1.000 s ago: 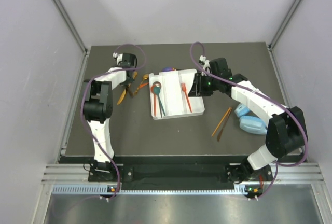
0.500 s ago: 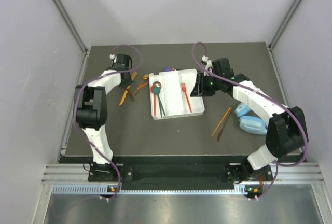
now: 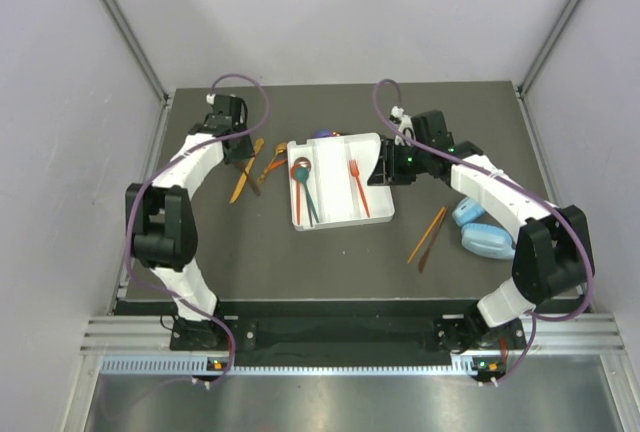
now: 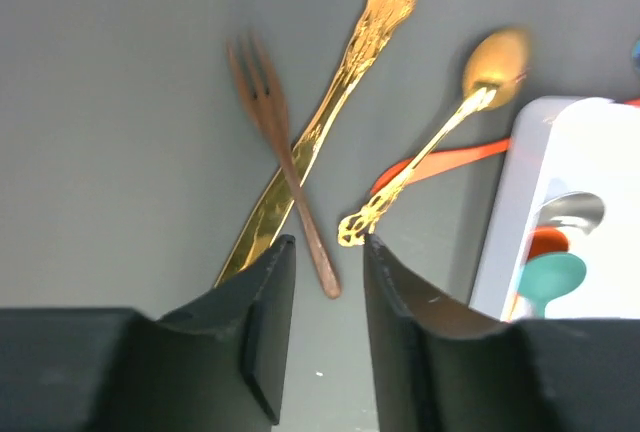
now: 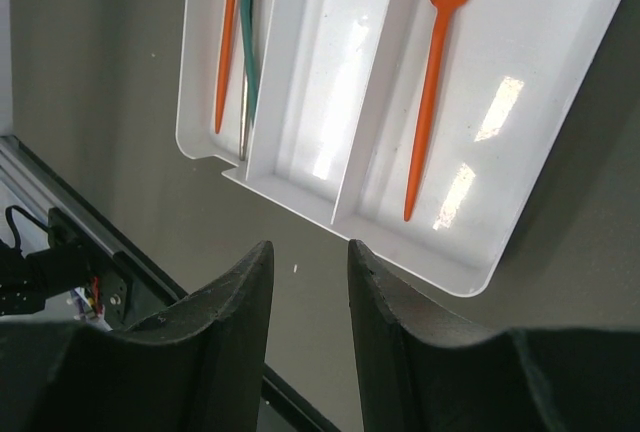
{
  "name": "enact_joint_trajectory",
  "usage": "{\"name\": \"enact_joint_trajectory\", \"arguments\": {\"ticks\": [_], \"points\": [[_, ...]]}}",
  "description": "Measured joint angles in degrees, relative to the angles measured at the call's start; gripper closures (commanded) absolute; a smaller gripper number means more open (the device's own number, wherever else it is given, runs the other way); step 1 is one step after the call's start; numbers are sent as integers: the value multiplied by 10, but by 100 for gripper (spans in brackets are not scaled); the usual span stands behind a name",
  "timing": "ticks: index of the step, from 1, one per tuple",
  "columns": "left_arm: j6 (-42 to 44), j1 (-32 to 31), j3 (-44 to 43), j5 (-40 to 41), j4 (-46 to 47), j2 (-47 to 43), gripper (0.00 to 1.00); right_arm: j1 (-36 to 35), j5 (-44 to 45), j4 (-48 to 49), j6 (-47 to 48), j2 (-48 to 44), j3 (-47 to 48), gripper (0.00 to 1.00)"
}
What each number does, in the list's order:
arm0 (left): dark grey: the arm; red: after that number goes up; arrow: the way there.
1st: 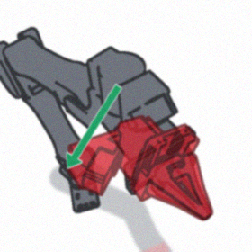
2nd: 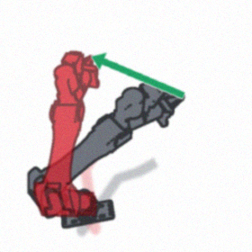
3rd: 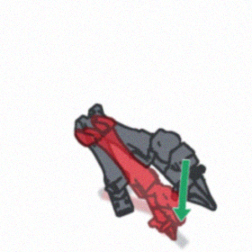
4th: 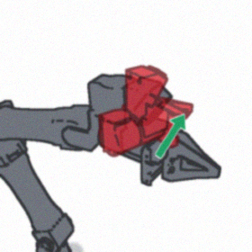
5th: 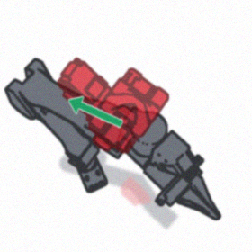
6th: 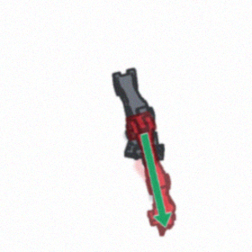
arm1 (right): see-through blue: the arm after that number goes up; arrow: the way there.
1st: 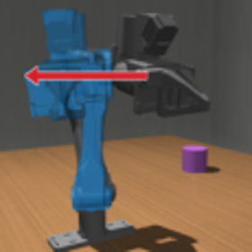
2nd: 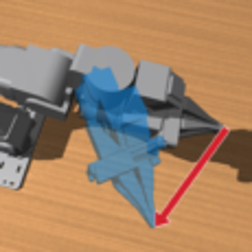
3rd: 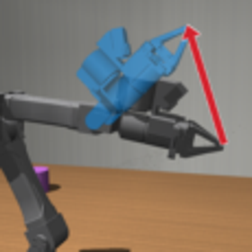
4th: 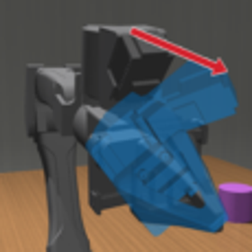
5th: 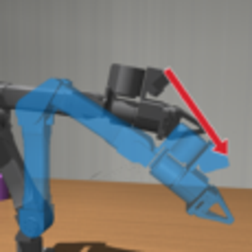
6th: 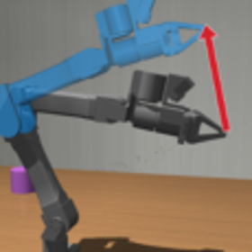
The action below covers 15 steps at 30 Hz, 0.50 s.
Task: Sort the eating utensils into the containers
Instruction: Pick up the fork at the center of the board, then place the fork in the storage box.
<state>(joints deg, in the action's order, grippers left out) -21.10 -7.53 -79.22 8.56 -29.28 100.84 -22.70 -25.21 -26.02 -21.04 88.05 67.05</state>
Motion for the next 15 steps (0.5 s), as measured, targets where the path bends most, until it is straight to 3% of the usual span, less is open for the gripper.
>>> {"name": "enact_joint_trajectory", "arguments": {"ticks": [15], "points": [[-43,0,2,-6,-4,122,60,14,-4,2,4,0,-22,64]]}}
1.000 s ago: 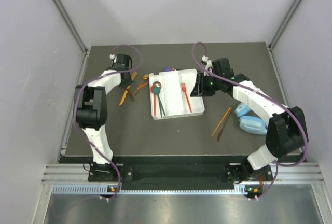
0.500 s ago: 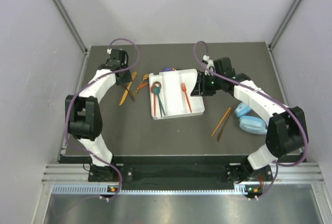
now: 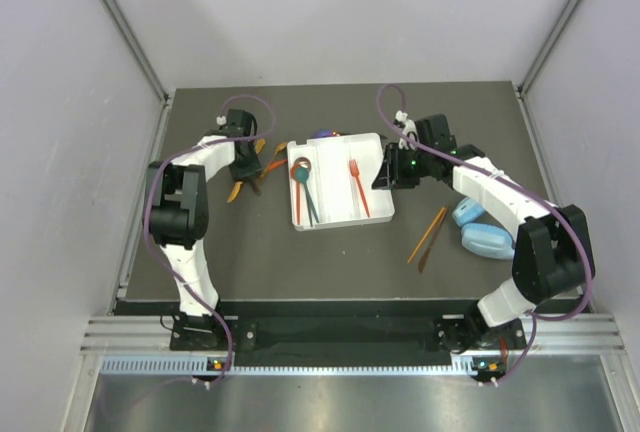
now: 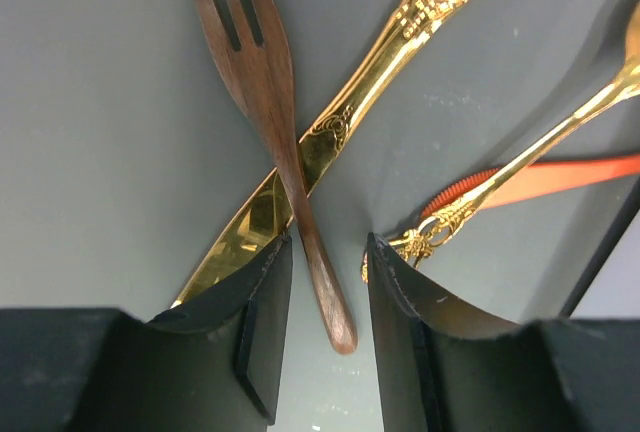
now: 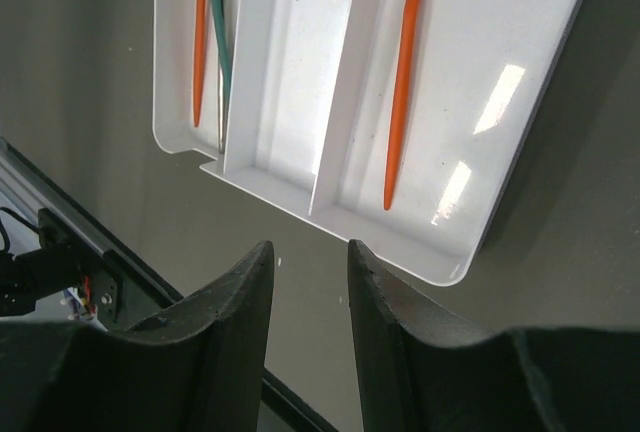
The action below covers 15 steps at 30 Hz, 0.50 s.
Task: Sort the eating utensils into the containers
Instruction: Place the fork in the storage box.
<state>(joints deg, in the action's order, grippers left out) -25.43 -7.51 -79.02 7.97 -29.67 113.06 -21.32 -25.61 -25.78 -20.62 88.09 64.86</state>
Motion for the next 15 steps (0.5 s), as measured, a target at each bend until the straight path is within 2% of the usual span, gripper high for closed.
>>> {"name": "enact_joint_trajectory", "arguments": {"ticks": [15], "points": [[-2,0,-9,22,14,13,65,10,-6,-1,11,0,0,64]]}}
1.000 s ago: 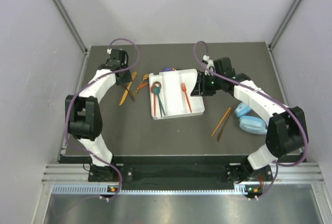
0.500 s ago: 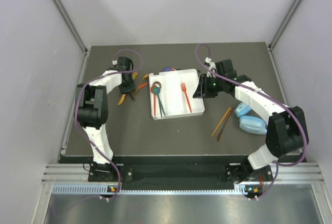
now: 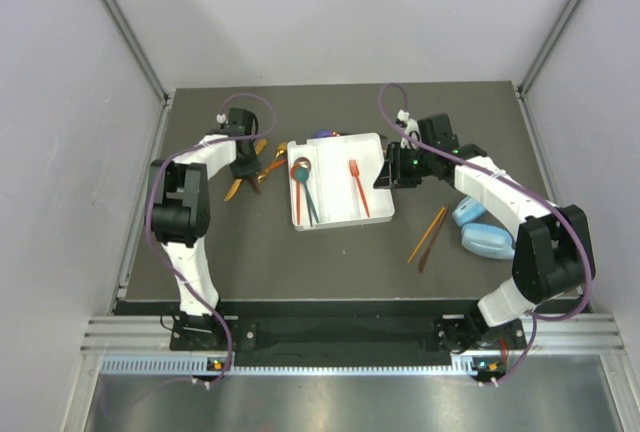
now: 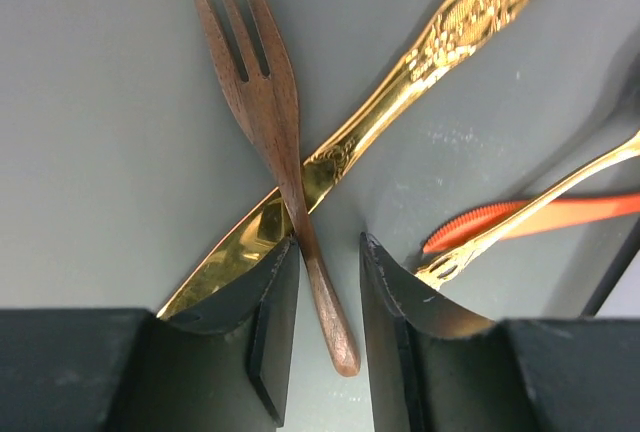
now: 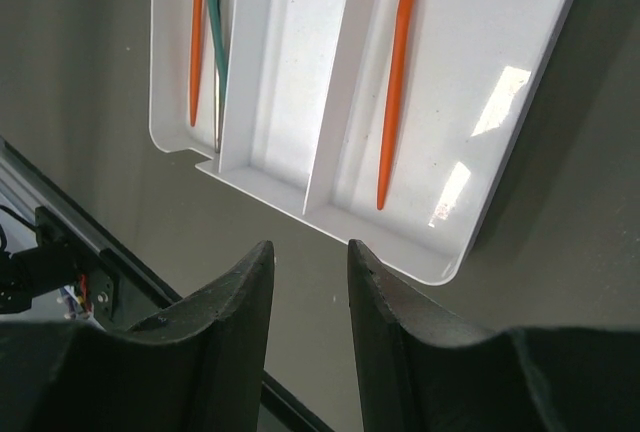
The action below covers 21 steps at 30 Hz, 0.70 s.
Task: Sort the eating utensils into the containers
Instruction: Place the fork in the storage box.
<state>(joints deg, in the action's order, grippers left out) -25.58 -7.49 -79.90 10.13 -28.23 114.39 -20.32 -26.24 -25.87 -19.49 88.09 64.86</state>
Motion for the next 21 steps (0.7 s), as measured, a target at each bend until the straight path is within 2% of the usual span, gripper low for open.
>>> {"name": "enact_joint_trajectory", "arguments": {"ticks": [3,4,5,12,16,21], "points": [[0,0,-9,5,1,6,79,3,-1,-1,0,0,0,64],[0,0,-11,7,1,8,95,3,-2,-1,0,0,0,64],[0,0,-14,8,1,11,100,4,-3,-1,0,0,0,64],[0,0,-19,7,7,16,100,7,-7,-1,0,0,0,65],[0,1,12,-3,28,-4,100,7,-10,-1,0,0,0,65],[16,-2,19,-18,-3,-22,100,9,-15,1,0,3,0,65]]}}
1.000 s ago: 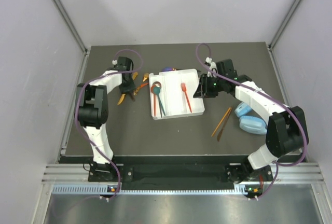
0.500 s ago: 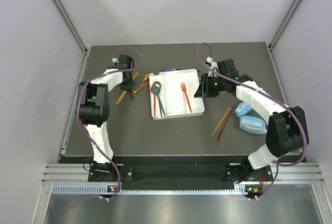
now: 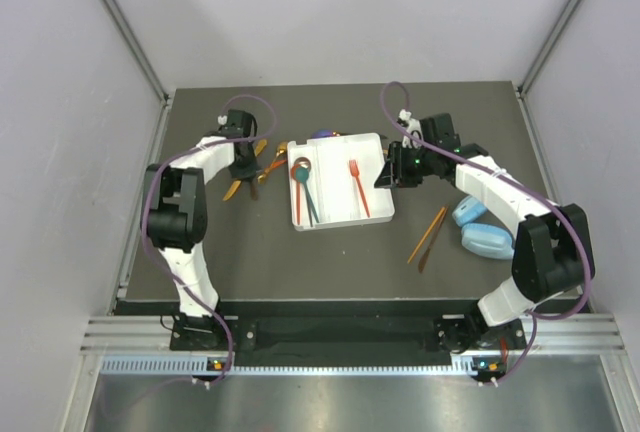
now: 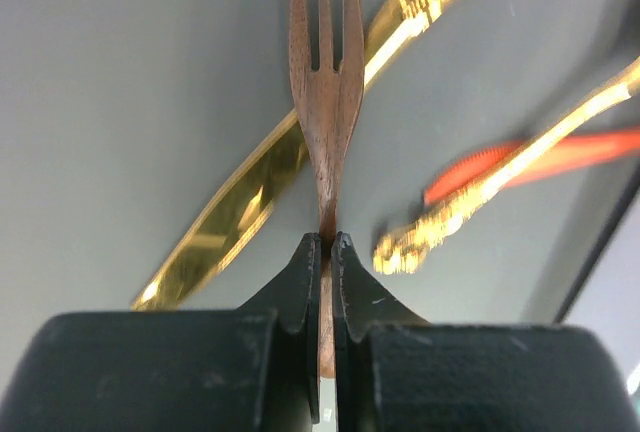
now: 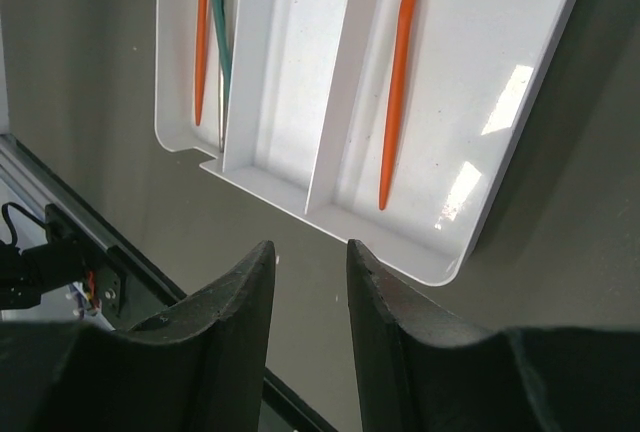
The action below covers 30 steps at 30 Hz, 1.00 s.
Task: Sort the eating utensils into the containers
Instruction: Place the fork in the storage box.
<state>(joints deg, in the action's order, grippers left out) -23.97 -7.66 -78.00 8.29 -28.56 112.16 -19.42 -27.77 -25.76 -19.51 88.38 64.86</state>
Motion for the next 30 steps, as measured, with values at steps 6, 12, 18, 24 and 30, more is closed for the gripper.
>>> {"name": "enact_joint_trajectory", "arguments": {"ticks": [6,12,18,24,30], "points": [[31,-22,-21,-15,-72,-60,100,1,-2,6,-1,3,-4,65],[46,-79,-134,-59,-107,-103,100,6,8,9,-5,4,-7,66],[28,-173,-174,-100,-101,-87,100,17,72,6,-18,-13,-7,65],[-16,-239,-176,-132,-77,-3,100,46,180,1,-30,-129,-15,65],[-52,-280,-209,-137,-66,65,100,101,237,3,-36,-204,-15,65]]}}
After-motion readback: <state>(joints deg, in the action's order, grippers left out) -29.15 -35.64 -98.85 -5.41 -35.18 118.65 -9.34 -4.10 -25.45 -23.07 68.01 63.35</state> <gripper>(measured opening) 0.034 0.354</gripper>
